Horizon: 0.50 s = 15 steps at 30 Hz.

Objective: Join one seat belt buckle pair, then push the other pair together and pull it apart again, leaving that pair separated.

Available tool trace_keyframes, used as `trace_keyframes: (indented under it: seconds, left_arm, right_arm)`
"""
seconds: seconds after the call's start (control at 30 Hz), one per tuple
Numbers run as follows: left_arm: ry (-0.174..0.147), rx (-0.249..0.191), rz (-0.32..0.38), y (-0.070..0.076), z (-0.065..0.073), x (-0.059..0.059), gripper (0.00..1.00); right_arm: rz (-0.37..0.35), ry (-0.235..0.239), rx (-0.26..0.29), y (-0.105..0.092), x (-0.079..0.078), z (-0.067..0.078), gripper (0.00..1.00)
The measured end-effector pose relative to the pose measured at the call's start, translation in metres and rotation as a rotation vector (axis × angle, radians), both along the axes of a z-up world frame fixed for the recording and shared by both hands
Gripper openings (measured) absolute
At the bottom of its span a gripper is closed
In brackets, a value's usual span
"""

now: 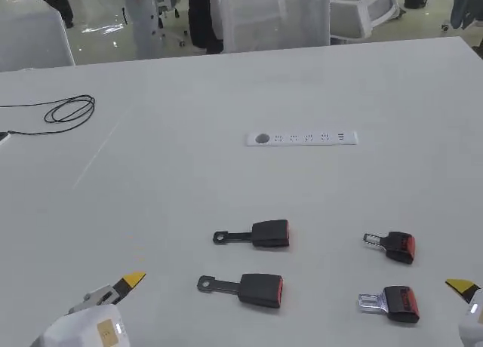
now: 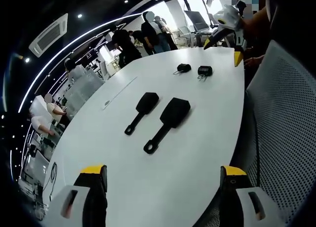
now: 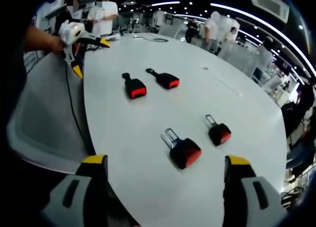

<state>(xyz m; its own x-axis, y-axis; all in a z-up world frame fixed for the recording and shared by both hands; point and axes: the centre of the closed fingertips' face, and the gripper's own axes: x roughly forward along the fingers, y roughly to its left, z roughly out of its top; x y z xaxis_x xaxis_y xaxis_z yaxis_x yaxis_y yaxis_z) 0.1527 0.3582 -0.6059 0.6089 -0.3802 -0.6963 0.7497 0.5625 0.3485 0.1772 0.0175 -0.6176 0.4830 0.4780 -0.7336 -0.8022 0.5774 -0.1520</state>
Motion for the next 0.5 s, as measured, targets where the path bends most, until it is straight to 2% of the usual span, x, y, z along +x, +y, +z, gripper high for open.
trace_keyframes:
  seconds: [0.3, 0.43, 0.5]
  left_arm:
    - [-0.002, 0.000, 0.002, 0.002, 0.001, 0.001, 0.97]
    - [-0.017, -0.011, 0.041, 0.010, 0.007, 0.007, 0.95]
    - [-0.016, -0.014, 0.052, 0.011, 0.008, 0.007, 0.93]
  right_arm:
    - [0.005, 0.008, 0.003, 0.002, -0.004, -0.004, 0.99]
    - [0.011, 0.009, 0.001, 0.003, -0.004, -0.003, 0.98]
    - [0.033, 0.004, -0.023, 0.002, -0.005, -0.004, 0.96]
